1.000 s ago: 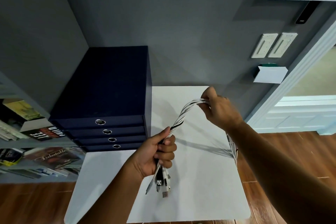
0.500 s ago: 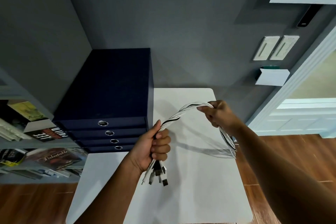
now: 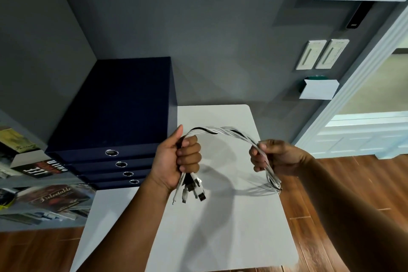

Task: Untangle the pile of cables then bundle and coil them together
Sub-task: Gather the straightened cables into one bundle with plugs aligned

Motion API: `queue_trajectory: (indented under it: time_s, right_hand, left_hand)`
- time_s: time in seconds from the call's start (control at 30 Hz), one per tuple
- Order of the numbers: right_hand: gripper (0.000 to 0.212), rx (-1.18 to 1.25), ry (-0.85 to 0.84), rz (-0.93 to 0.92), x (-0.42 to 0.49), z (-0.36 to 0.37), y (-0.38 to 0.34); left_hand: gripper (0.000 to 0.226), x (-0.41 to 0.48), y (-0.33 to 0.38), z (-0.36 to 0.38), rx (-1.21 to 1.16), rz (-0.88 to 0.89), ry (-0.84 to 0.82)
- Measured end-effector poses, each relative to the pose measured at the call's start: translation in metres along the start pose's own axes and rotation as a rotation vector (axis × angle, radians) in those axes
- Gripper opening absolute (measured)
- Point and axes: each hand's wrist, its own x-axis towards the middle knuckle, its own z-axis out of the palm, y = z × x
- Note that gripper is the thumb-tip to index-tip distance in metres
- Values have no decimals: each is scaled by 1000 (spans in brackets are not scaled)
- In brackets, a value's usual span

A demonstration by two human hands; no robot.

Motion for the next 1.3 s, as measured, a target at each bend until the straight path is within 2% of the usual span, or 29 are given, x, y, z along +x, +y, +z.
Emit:
queue_trajectory:
  time_s: [0.1, 0.17, 0.27, 0.4, 0.5, 0.63, 0.73, 0.9, 1.0, 1.13, 1.3]
  right_hand:
    - [37, -255, 40, 131, 1, 8, 2]
    - [30, -436, 116, 116, 9, 18, -1]
    - [21, -721, 371, 53, 24, 31, -8]
    - [32, -1171, 600, -114, 33, 30, -8]
    - [39, -1277, 771, -298, 30, 26, -7]
    - [50, -1128, 962, -502, 32, 31, -24]
    - [59, -971, 1022, -494, 42, 36, -38]
    - [53, -597, 825, -312, 56, 49, -23]
    - [55, -431, 783, -331, 55, 55, -21]
    - [55, -354, 718, -317, 48, 52, -20]
    - [41, -87, 578, -230, 35, 40, -16]
  left_hand:
    - [46, -1, 10, 18, 91, 19, 43]
    - [45, -1, 14, 27, 146, 16, 59]
    - [43, -4, 16, 32, 201, 15, 91]
    - [42, -11, 11, 30, 231, 11, 98]
    - [42, -16, 7, 23, 207, 6, 33]
    - [41, -19, 6, 19, 130, 26, -46]
    - [49, -18, 3, 24, 113, 4, -61]
    - [52, -17, -5, 30, 124, 39, 79]
    - [49, -18, -9, 22, 152, 26, 100]
    - [45, -19, -13, 8, 107, -16, 82]
    - [43, -17, -13, 8, 72, 31, 157]
